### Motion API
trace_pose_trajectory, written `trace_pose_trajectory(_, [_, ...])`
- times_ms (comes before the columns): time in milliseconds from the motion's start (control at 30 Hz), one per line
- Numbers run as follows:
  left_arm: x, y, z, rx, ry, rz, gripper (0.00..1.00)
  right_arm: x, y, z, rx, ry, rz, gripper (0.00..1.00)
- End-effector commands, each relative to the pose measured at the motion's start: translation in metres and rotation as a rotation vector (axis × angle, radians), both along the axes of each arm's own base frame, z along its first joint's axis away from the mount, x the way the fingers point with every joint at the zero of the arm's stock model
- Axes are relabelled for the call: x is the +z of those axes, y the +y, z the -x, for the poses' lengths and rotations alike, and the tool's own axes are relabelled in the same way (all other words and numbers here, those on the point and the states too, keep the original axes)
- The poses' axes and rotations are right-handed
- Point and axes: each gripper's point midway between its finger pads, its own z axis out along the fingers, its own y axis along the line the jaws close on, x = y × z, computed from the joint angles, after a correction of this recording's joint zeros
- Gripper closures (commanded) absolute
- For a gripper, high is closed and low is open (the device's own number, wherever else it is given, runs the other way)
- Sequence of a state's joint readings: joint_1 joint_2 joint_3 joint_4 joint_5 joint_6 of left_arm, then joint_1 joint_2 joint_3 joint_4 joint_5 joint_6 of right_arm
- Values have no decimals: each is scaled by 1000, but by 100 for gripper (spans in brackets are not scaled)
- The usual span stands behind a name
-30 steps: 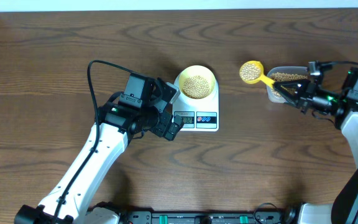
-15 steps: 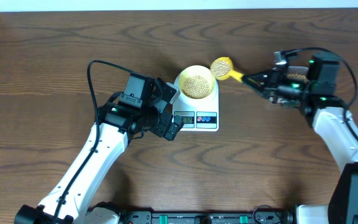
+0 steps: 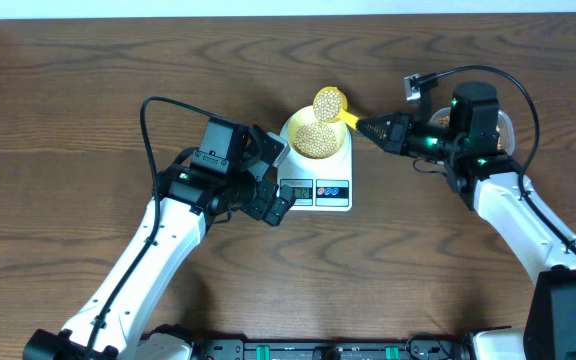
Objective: Scoop item into bowl and weigh 50g on scale
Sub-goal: 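Lift the filled scoop and carry it left over the yellow bowl, then tip the scoop over the yellow bowl to pour the soybeans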
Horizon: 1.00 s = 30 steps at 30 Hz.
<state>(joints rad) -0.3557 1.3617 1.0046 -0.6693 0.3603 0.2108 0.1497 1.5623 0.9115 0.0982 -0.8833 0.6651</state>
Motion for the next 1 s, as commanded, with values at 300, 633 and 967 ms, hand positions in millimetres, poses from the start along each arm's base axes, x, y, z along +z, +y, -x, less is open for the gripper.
trace_pose_trajectory(300, [-4, 1, 1, -10, 2, -13, 2, -18, 24, 5, 79, -214, 214, 99])
trace_pose_trajectory(633, [-4, 1, 1, -9, 2, -13, 2, -23, 19, -2, 55, -262, 286, 99])
trace_pose_trajectory(967, [-4, 1, 1, -10, 2, -13, 2, -23, 19, -2, 85, -323, 319, 99])
